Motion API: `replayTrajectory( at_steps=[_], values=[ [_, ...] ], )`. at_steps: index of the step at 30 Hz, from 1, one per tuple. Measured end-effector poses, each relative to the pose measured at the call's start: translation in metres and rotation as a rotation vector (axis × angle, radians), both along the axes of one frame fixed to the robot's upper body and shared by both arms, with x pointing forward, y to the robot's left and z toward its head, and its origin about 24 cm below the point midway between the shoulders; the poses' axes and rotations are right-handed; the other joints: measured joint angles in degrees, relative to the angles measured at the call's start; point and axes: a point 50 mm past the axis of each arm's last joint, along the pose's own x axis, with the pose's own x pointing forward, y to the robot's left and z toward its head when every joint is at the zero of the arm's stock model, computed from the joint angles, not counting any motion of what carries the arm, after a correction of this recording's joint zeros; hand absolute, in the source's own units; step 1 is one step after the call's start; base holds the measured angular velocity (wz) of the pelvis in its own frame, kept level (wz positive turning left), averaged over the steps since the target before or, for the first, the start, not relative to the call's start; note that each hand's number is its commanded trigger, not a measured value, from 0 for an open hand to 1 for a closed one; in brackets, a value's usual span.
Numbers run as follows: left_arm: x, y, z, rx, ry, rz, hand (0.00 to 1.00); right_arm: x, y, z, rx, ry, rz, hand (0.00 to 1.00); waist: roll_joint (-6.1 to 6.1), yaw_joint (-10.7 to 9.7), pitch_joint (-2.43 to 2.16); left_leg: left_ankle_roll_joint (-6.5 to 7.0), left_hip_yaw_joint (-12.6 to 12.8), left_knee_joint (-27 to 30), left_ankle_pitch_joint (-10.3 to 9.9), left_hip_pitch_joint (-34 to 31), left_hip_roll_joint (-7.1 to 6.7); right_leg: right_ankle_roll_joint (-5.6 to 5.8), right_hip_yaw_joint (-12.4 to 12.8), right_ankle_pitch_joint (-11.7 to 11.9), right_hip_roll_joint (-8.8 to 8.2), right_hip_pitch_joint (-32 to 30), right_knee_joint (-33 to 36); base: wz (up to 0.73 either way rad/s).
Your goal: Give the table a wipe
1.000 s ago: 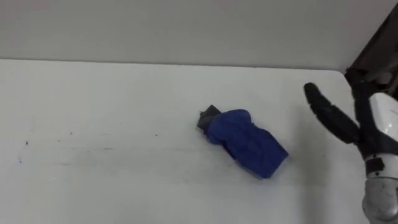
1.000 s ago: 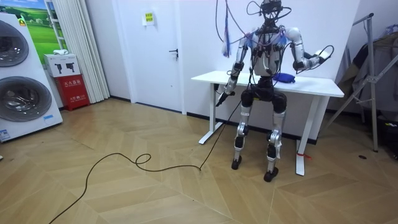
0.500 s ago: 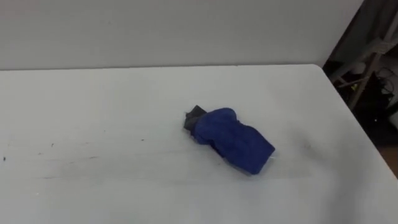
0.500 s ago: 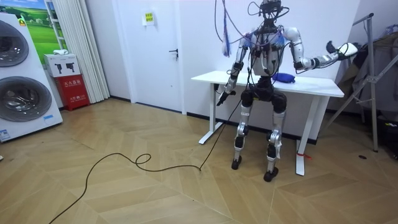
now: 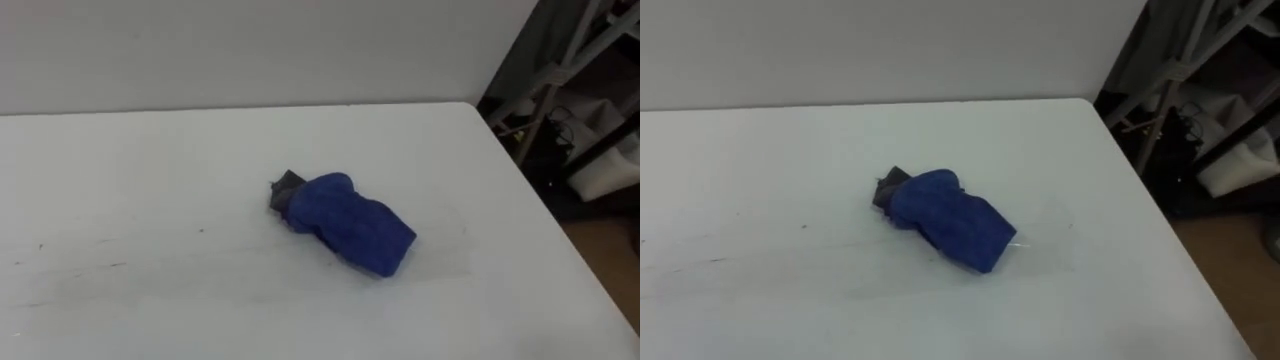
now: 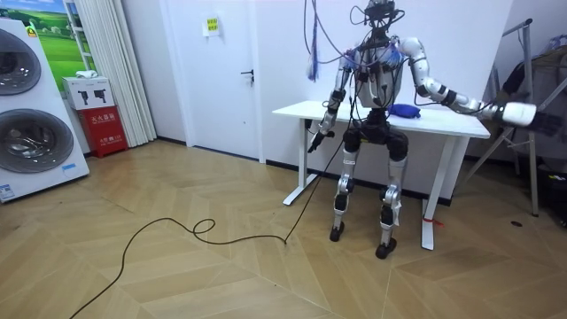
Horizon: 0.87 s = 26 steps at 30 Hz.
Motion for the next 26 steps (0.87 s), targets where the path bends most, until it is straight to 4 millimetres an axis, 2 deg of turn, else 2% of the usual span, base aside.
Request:
replayTrajectory(
  at_steps=[1, 3, 4, 6, 10, 12, 13, 15, 17, 18, 19, 24, 26],
  values=[
    [0.0, 0.0, 0.0, 0.001, -0.001, 0.0, 0.0, -0.008, 0.002, -0.006, 0.03, 0.015, -0.028, 0.0, 0.25, -0.03, -0.13, 0.0, 0.0, 0.03, -0.01, -0.12, 0.0, 0.0, 0.1, 0.0, 0.01, -0.12, 0.01, 0.0],
    [0.002, 0.001, 0.0, 0.004, -0.004, 0.002, 0.0, -0.041, 0.012, -0.028, 0.161, 0.07, -0.154, 0.0, 0.49, -0.04, -0.18, -0.01, 0.01, 0.13, -0.13, -0.43, 0.0, 0.0, 0.22, 0.0, 0.01, -0.38, -0.02, 0.0],
    [0.002, 0.001, 0.0, 0.004, -0.004, 0.002, 0.0, -0.049, 0.015, -0.032, 0.192, 0.081, -0.181, 0.0, 0.47, -0.05, -0.29, -0.02, 0.0, 0.15, -0.16, -0.43, 0.0, 0.01, 0.21, -0.01, 0.02, -0.37, -0.01, 0.0],
    [0.005, 0.0, 0.0, 0.003, -0.007, 0.003, 0.0, -0.08, 0.03, -0.049, 0.321, 0.144, -0.273, 0.0, 1.03, -0.09, -0.25, -0.02, -0.29, 0.2, -0.2, -0.44, 0.01, 0.01, -0.11, -0.02, -0.01, -0.18, -0.04, 0.05],
    [0.009, 0.0, -0.001, -0.002, -0.007, 0.005, 0.0, -0.112, 0.054, -0.065, 0.487, 0.21, -0.359, 0.0, 1.28, -0.19, -0.32, -0.06, -0.62, 0.47, -0.31, -0.56, 0.01, 0.02, -0.36, -0.05, -0.02, -0.04, -0.11, 0.03],
    [0.012, -0.003, -0.004, -0.025, 0.002, -0.005, 0.0, -0.129, 0.072, -0.073, 0.585, 0.299, -0.323, 0.0, 1.76, -0.04, -0.7, -0.2, -1.48, 1.1, -0.61, -0.91, 0.01, 0.03, -1.06, -0.05, -0.05, 0.3, -0.11, 0.16],
    [0.011, -0.004, -0.005, -0.033, 0.009, -0.003, 0.0, -0.13, 0.077, -0.075, 0.614, 0.314, -0.311, 0.0, 1.51, -0.06, -0.61, -0.17, -1.66, 1.1, -0.59, -0.75, 0.01, 0.03, -1.07, -0.05, -0.04, 0.49, -0.11, 0.1],
    [0.008, -0.01, -0.009, -0.058, 0.042, -0.028, 0.0, -0.131, 0.098, -0.086, 0.725, 0.418, -0.198, 0.0, 2.13, 0.34, -0.83, -0.38, -1.8, 1.25, -0.72, -0.51, 0.03, 0.03, -1.36, -0.05, -0.05, 0.97, -0.06, 0.05],
    [0.009, -0.016, -0.013, -0.074, 0.066, -0.061, 0.0, -0.124, 0.111, -0.094, 0.784, 0.506, -0.074, 0.0, 2.6, 1.08, -0.85, -0.36, -1.85, 1.47, -0.79, -0.44, 0.03, 0.03, -1.32, -0.04, -0.06, 1.17, -0.08, 0.0],
    [0.006, -0.02, -0.017, -0.091, 0.096, -0.076, 0.0, -0.121, 0.116, -0.097, 0.805, 0.579, 0.022, 0.0, 2.94, 1.81, -0.71, -0.31, -1.83, 1.84, -1.0, -0.37, 0.03, 0.02, -1.34, -0.04, -0.06, 1.43, -0.13, 0.0],
    [0.006, -0.023, -0.018, -0.1, 0.105, -0.081, 0.0, -0.118, 0.118, -0.098, 0.809, 0.597, 0.059, 0.0, 2.76, 1.99, -0.5, -0.28, -1.83, 1.99, -1.07, -0.34, 0.03, 0.02, -1.36, -0.04, -0.06, 1.53, -0.13, 0.0],
    [0.006, -0.037, -0.025, -0.142, 0.125, -0.098, 0.0, -0.068, 0.12, -0.106, 0.752, 0.644, 0.323, 0.0, 4.95, 4.33, -0.25, -0.19, -1.92, 2.43, -1.03, -0.17, 0.02, 0.02, -1.46, -0.04, -0.06, 1.9, -0.18, 0.0],
    [0.007, -0.042, -0.027, -0.153, 0.127, -0.105, 0.0, -0.05, 0.122, -0.108, 0.726, 0.658, 0.413, 0.0, 5.34, 5.12, -0.19, -0.28, -2.12, 2.42, -0.94, -0.28, 0.01, 0.02, -1.59, -0.04, -0.06, 1.94, -0.17, 0.0]
  ],
)
